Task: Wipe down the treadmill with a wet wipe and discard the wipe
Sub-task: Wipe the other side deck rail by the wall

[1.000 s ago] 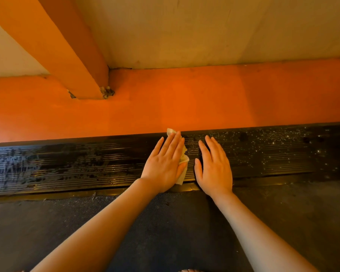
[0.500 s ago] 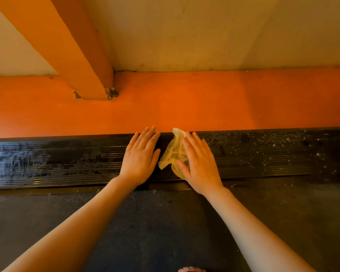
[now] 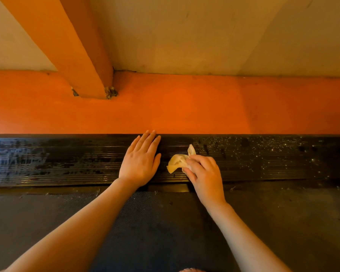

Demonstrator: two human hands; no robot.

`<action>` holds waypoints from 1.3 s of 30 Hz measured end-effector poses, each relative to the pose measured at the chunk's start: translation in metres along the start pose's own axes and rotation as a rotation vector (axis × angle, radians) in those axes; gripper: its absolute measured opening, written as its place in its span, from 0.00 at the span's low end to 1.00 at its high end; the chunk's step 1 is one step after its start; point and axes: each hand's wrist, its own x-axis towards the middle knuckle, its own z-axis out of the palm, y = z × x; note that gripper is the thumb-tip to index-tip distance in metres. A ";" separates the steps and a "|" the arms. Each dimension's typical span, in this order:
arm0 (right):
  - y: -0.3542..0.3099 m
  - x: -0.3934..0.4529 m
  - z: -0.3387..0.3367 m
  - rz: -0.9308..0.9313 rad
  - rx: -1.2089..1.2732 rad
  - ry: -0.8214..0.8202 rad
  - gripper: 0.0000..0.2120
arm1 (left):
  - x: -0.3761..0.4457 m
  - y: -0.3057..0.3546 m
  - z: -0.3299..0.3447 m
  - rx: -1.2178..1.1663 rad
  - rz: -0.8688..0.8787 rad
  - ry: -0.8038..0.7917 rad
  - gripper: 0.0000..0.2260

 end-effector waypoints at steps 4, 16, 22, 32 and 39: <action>-0.013 0.013 -0.001 0.194 0.149 0.007 0.17 | 0.000 0.000 0.000 0.009 -0.002 -0.006 0.27; -0.038 0.000 0.006 0.184 0.343 0.027 0.19 | 0.001 0.000 -0.003 -0.008 -0.002 -0.016 0.26; -0.030 0.001 0.014 0.001 0.114 0.036 0.10 | 0.000 0.000 -0.003 -0.013 0.004 -0.008 0.25; -0.026 0.000 0.029 -0.100 0.042 -0.086 0.19 | 0.000 0.000 -0.004 -0.024 0.010 -0.003 0.25; 0.012 -0.003 0.005 0.076 -0.051 -0.015 0.20 | -0.001 0.016 0.002 -0.016 -0.093 -0.029 0.25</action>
